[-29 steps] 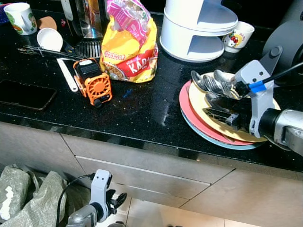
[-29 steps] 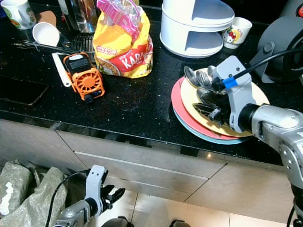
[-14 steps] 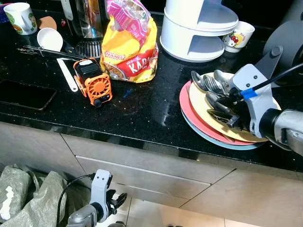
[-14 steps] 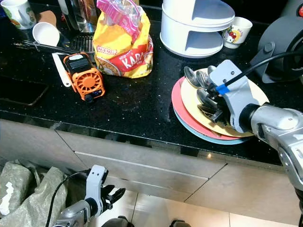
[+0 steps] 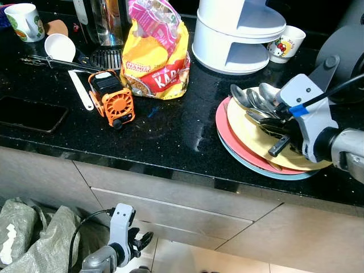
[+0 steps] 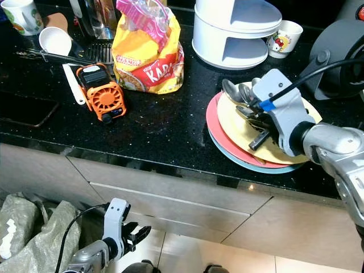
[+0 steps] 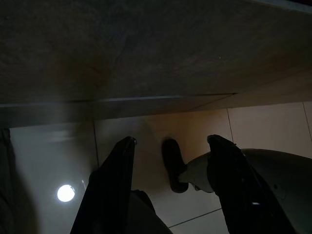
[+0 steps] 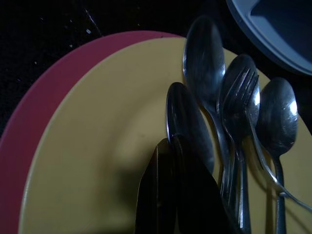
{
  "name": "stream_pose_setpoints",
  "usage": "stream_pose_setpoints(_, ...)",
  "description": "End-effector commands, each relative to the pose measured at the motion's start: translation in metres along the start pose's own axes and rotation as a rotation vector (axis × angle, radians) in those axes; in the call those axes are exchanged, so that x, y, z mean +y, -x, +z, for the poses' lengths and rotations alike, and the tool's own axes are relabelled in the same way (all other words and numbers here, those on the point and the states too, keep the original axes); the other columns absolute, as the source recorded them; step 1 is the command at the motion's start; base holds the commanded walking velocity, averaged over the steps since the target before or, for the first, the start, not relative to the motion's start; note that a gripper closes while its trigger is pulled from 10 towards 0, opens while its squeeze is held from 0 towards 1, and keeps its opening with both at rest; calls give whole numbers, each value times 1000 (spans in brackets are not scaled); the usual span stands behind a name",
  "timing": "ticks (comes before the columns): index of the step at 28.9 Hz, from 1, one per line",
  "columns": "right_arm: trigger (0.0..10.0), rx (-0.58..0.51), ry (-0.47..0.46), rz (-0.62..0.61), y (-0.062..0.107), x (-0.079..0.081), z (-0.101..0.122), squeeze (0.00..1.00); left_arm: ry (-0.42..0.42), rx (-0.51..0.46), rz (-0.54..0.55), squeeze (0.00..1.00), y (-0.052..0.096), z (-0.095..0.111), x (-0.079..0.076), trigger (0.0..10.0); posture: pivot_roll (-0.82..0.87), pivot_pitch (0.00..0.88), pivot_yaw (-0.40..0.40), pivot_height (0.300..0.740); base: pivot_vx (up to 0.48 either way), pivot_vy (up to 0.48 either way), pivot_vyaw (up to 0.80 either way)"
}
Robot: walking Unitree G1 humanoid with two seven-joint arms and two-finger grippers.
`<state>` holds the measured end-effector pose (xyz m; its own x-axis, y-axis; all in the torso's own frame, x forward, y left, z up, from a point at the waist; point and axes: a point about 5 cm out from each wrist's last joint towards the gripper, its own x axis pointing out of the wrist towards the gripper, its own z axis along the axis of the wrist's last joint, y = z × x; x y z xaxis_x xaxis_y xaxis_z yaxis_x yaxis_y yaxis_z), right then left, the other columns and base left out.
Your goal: Kitchen organization
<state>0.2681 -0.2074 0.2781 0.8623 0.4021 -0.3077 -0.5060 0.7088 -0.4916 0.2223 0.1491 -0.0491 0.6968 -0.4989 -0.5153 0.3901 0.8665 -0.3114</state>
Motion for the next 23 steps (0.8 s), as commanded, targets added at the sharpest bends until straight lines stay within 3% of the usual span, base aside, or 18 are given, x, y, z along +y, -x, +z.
stream_pose_setpoints(1, 0, -1, 12, 7, -2, 2, 0, 0, 6, 26, -18, 0, -1, -8, -6, 10000, 32, 126, -28, 740, 0, 0, 0)
stream_pose_setpoints(10, 0, -166, -69, 98, 3, 10, 17, 0, 6, 27, -19, 0, 0, -8, -6, 10000, 32, 130, -23, 740, 0, 0, 0)
stream_pose_setpoints(11, 0, -227, -116, 124, 6, 10, 23, 0, 5, 28, -21, 0, 0, -9, -7, 10000, 31, 130, -22, 740, 0, 0, 0)
stream_pose_setpoints(19, 0, -444, -271, 126, 19, -8, 42, 0, 9, 27, -31, 0, -1, -9, -7, 10000, 33, 131, -22, 740, 0, 0, 0)
stream_pose_setpoints(23, 0, -497, -300, 125, 21, -11, 45, 0, 13, 20, -41, 0, -1, -8, -8, 10000, 34, 131, -22, 740, 0, 0, 0)
